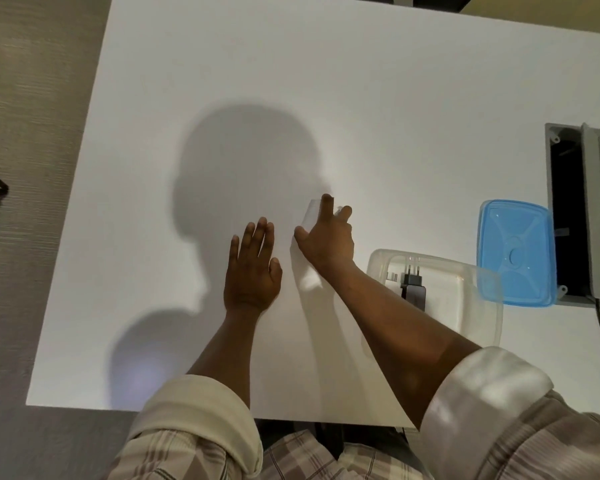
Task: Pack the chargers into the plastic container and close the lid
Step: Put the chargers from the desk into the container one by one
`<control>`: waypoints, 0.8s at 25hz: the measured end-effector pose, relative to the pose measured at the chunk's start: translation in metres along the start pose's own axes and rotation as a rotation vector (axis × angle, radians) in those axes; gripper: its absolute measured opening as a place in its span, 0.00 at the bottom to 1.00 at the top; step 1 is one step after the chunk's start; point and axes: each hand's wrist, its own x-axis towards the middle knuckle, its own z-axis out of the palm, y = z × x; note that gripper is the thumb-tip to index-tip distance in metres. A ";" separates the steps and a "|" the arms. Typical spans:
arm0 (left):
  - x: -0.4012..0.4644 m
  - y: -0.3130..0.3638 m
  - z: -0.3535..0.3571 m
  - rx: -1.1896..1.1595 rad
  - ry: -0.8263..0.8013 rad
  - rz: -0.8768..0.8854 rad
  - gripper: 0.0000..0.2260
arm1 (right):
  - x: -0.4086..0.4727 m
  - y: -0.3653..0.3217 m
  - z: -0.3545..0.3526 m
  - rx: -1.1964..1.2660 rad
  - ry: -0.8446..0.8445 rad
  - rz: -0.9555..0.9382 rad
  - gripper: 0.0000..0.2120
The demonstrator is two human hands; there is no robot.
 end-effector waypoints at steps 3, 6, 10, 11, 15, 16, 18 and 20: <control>0.002 -0.001 0.002 0.002 0.001 -0.003 0.31 | 0.005 -0.002 -0.002 -0.007 -0.044 -0.024 0.35; 0.001 -0.001 0.003 0.004 0.006 0.002 0.31 | 0.000 0.004 -0.005 -0.041 -0.072 -0.051 0.36; 0.001 0.000 0.003 0.019 0.016 0.002 0.30 | -0.028 0.021 0.005 -0.069 -0.079 -0.080 0.37; 0.001 0.001 0.003 0.026 0.020 0.005 0.30 | -0.037 0.026 0.008 -0.068 -0.088 -0.090 0.37; -0.001 0.007 -0.004 0.064 -0.009 0.024 0.29 | -0.076 0.045 0.013 0.028 -0.130 -0.144 0.37; 0.000 0.012 -0.007 0.066 -0.030 0.002 0.28 | -0.085 0.049 0.011 0.055 -0.124 -0.165 0.37; -0.004 0.031 -0.015 0.023 -0.071 -0.070 0.26 | -0.103 0.060 0.001 0.105 -0.099 -0.211 0.36; -0.016 0.053 -0.023 -0.035 -0.071 -0.068 0.22 | -0.115 0.072 -0.015 0.141 -0.062 -0.256 0.36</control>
